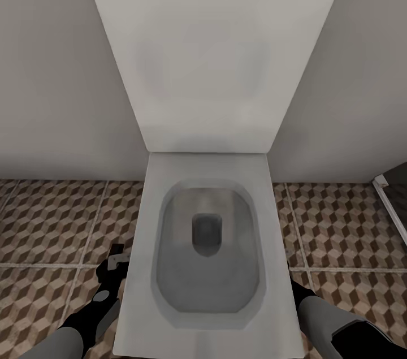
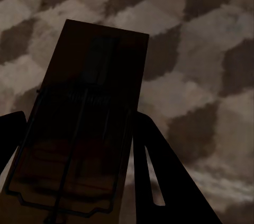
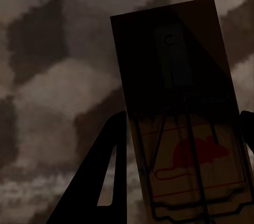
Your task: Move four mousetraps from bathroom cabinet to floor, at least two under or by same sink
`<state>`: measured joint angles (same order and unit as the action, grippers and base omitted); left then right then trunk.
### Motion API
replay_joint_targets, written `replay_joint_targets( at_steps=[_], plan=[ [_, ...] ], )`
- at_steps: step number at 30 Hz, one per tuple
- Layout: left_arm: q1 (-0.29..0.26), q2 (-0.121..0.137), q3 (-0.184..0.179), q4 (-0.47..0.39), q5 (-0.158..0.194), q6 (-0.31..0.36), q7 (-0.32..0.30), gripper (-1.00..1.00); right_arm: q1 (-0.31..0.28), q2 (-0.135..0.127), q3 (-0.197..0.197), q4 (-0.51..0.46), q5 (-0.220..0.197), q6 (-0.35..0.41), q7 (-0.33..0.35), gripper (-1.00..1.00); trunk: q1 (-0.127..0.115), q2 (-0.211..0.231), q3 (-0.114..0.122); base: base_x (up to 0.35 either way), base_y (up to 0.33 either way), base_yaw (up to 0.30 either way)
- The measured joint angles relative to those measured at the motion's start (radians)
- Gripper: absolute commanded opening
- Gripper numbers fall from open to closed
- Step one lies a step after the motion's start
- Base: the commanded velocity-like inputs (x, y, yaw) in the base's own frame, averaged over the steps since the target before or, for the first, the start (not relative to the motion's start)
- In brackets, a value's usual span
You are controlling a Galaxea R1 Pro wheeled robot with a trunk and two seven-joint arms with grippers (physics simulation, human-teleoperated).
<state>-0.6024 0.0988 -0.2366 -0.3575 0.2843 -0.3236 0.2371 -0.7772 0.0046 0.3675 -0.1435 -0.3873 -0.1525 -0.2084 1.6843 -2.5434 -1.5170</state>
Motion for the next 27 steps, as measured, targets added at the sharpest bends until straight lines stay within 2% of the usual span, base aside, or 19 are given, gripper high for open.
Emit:
replay_joint_targets(
  at_steps=[27],
  plan=[
    [0.000, 0.000, 0.000, 0.001, 0.000, 0.004, 0.000, -1.00, 0.000, 0.002, 0.002, -0.012, 0.002, -0.023, 0.015, -1.00, 0.000, 0.000, 0.000, 0.000, 0.000, 0.000]
  ],
)
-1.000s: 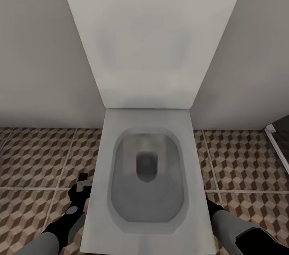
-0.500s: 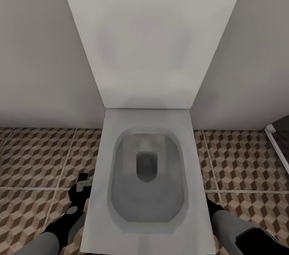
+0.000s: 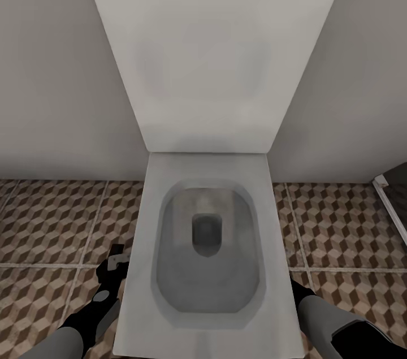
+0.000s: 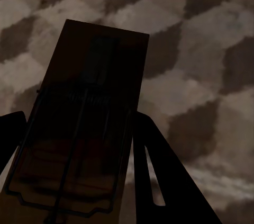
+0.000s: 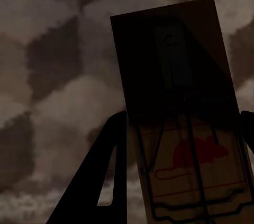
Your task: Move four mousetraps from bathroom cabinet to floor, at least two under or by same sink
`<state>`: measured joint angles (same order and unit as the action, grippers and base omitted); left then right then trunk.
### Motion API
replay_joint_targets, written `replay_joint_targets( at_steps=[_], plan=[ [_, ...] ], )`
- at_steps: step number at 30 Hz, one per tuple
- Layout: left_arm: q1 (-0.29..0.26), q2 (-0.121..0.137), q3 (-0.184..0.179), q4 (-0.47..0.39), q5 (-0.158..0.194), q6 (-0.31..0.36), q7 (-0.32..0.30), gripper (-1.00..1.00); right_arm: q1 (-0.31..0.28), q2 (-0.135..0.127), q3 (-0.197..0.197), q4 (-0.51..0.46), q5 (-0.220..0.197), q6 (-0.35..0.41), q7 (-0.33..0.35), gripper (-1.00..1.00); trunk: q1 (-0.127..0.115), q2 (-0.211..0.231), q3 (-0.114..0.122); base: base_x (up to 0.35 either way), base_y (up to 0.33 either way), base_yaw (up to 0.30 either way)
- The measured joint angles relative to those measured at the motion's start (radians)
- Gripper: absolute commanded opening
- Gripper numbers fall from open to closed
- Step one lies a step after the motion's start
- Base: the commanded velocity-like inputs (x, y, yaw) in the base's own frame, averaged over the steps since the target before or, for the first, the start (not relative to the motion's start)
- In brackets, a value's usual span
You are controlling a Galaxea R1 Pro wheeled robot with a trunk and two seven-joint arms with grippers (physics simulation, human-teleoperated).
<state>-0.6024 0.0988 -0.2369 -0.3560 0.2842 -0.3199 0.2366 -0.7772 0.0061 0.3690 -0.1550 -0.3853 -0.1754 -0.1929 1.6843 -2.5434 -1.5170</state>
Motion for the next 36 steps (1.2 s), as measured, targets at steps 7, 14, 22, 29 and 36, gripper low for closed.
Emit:
replay_joint_targets(
  at_steps=[7, 14, 22, 29, 36],
  plan=[
    [0.000, 0.000, 0.000, 0.000, 0.000, 0.001, 0.000, -1.00, 0.000, 0.001, 0.000, -0.002, -0.001, -0.001, 0.000, -1.00, 0.000, 0.000, 0.000, 0.000, 0.000, 0.000],
    [0.000, 0.000, 0.000, 0.000, 0.000, 0.001, 0.000, -1.00, 0.000, 0.001, 0.000, -0.002, -0.001, -0.001, -0.001, -1.00, 0.000, 0.000, 0.000, 0.000, 0.000, 0.000],
    [0.000, 0.000, 0.000, 0.001, 0.000, 0.004, -0.001, -1.00, 0.000, -0.001, 0.000, -0.002, 0.001, -0.006, -0.009, -1.00, 0.000, 0.000, 0.000, 0.000, 0.000, 0.000],
    [0.000, 0.000, 0.000, 0.002, 0.000, 0.005, -0.002, -1.00, 0.000, -0.064, -0.005, 0.009, -0.004, -0.031, -0.017, -1.00, 0.000, 0.000, 0.000, 0.000, 0.000, 0.000],
    [0.000, 0.000, 0.000, 0.002, 0.000, 0.005, -0.002, -1.00, 0.000, -0.089, -0.046, 0.013, -0.005, -0.035, -0.018, -1.00, 0.000, 0.000, 0.000, 0.000, 0.000, 0.000]
  ],
)
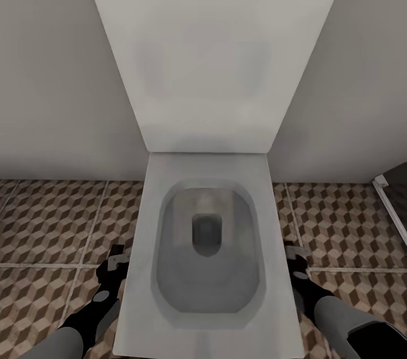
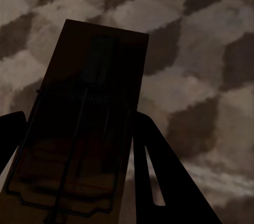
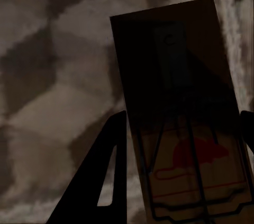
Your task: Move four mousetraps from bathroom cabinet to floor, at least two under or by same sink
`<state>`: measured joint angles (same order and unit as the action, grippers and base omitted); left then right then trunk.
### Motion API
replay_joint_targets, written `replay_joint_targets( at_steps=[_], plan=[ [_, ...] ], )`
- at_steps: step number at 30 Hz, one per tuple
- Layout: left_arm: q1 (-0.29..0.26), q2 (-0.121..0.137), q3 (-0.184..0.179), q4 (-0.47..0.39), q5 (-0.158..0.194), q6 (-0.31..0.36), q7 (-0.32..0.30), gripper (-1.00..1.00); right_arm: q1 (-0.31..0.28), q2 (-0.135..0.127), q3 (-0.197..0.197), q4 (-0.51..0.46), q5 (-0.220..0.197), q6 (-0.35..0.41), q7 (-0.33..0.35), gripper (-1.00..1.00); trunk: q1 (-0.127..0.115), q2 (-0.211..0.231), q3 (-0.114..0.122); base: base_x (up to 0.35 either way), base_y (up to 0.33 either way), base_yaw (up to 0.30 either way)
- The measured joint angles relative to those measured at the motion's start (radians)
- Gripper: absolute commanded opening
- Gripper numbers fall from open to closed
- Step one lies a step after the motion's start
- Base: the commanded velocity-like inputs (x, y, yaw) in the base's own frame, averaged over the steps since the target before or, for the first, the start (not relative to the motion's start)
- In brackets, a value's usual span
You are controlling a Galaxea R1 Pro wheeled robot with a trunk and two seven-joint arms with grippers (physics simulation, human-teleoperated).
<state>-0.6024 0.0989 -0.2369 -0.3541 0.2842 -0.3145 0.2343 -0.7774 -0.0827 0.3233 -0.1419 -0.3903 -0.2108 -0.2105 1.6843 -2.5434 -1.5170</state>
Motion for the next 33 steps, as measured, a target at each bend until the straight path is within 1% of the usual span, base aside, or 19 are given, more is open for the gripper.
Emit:
replay_joint_targets(
  at_steps=[1, 4, 8, 13, 22, 27, 33],
  plan=[
    [0.000, 0.000, 0.000, 0.000, 0.000, 0.000, 0.000, -1.00, 0.000, -0.002, -0.009, 0.000, 0.000, 0.000, 0.000, -1.00, 0.000, 0.000, 0.000, 0.000, 0.000, 0.000],
    [0.000, 0.000, 0.000, 0.001, 0.000, 0.000, -0.001, -1.00, 0.000, -0.006, -0.020, 0.001, 0.001, 0.000, 0.000, -1.00, 0.000, 0.000, 0.000, 0.000, 0.000, 0.000],
    [0.000, 0.000, 0.000, 0.001, 0.000, 0.000, -0.004, -1.00, 0.000, -0.010, -0.025, 0.002, 0.000, -0.001, 0.000, -1.00, 0.000, 0.000, 0.000, 0.000, 0.000, 0.000],
    [0.000, 0.000, 0.000, 0.001, 0.000, 0.000, -0.007, -1.00, 0.000, -0.012, -0.026, 0.017, -0.001, -0.002, 0.000, -1.00, 0.000, 0.000, 0.000, 0.000, 0.000, 0.000],
    [0.000, 0.000, 0.000, 0.004, 0.000, 0.000, -0.008, -1.00, 0.000, -0.012, -0.027, 0.076, -0.003, -0.039, 0.005, -1.00, 0.000, 0.000, 0.000, 0.000, 0.000, 0.000],
    [0.000, 0.000, 0.000, 0.004, 0.000, 0.000, -0.008, -1.00, 0.000, -0.007, -0.025, 0.108, -0.002, -0.045, 0.011, -1.00, 0.000, 0.000, 0.000, 0.000, 0.000, 0.000],
    [0.000, 0.000, 0.000, 0.004, 0.000, 0.000, -0.008, -1.00, 0.001, -0.002, -0.025, 0.117, 0.000, -0.046, 0.013, -1.00, 0.000, 0.000, 0.000, 0.000, 0.000, 0.000]
  ],
)
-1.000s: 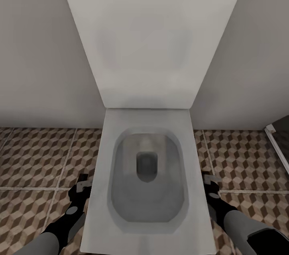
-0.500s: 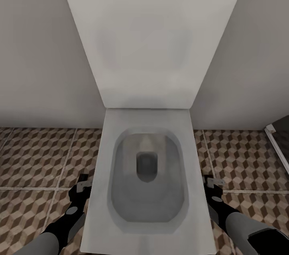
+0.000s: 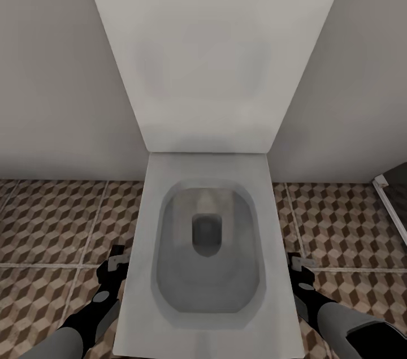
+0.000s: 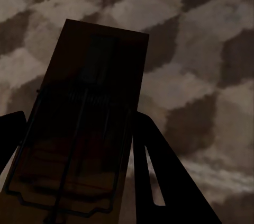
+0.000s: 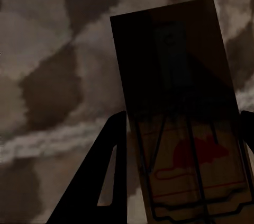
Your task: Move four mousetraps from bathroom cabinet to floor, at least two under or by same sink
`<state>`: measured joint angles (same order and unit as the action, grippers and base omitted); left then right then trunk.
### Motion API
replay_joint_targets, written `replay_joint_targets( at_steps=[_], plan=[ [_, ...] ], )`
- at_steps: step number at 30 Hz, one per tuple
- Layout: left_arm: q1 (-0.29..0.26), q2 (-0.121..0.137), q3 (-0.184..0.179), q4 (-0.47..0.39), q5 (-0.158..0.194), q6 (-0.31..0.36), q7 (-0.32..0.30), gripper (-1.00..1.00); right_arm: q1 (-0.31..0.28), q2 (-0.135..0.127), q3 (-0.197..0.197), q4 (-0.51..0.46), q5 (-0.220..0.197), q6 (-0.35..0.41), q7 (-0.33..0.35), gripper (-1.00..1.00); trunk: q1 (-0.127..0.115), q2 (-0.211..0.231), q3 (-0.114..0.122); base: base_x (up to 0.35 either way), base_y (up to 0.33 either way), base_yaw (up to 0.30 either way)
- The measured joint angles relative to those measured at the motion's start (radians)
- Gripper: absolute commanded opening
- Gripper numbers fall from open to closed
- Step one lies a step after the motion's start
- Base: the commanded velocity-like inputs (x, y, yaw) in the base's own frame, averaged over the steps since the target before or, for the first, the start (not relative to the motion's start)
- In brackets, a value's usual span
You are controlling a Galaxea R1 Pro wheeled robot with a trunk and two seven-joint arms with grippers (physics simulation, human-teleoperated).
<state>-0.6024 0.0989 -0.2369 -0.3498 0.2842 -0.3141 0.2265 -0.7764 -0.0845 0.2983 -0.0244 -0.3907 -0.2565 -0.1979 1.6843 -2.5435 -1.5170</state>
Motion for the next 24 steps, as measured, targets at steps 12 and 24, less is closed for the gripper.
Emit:
replay_joint_targets(
  at_steps=[12, 24],
  plan=[
    [0.000, 0.000, 0.000, 0.001, 0.000, 0.001, -0.001, -1.00, 0.000, 0.005, 0.002, 0.003, 0.009, 0.000, 0.007, -1.00, 0.000, 0.000, 0.000, 0.000, 0.000, 0.000],
    [0.000, 0.000, 0.000, 0.002, 0.000, 0.001, -0.001, -1.00, 0.020, 0.004, 0.001, 0.003, 0.010, 0.000, 0.025, -1.00, 0.000, 0.000, 0.000, 0.000, 0.000, 0.000]
  ],
)
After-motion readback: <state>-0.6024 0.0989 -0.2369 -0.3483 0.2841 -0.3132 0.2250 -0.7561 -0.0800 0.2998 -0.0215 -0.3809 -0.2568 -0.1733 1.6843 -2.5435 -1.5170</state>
